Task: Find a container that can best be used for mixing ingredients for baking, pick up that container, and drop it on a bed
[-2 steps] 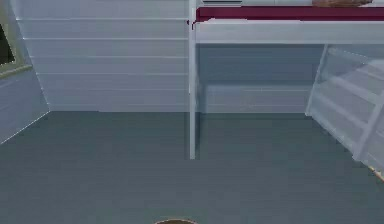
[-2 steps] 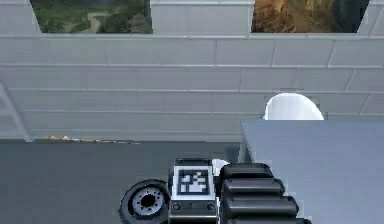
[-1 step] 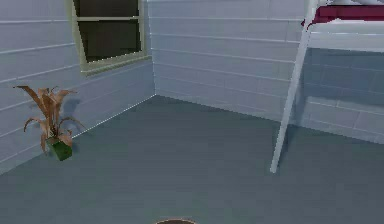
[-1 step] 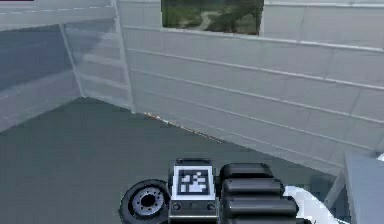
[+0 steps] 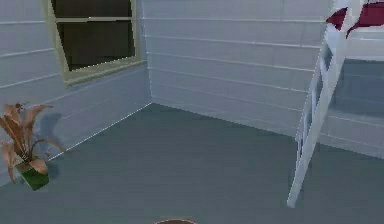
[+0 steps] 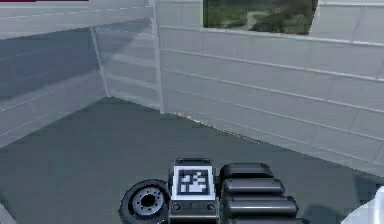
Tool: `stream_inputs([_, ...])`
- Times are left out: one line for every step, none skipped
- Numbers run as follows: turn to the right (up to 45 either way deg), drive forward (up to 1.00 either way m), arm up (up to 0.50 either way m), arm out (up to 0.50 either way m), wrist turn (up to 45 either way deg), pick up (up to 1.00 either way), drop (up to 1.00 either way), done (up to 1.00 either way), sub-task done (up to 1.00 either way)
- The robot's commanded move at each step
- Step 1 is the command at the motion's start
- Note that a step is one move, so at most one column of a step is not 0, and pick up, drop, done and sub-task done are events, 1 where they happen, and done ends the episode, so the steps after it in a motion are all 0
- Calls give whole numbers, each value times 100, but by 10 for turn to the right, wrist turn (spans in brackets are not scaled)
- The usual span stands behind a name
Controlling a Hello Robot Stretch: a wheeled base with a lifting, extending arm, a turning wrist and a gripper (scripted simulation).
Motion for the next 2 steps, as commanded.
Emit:
stream_inputs([-450,0,0,0,0,0,0,0,0])
stream_inputs([-360,0,0,0,0,0,0,0,0])
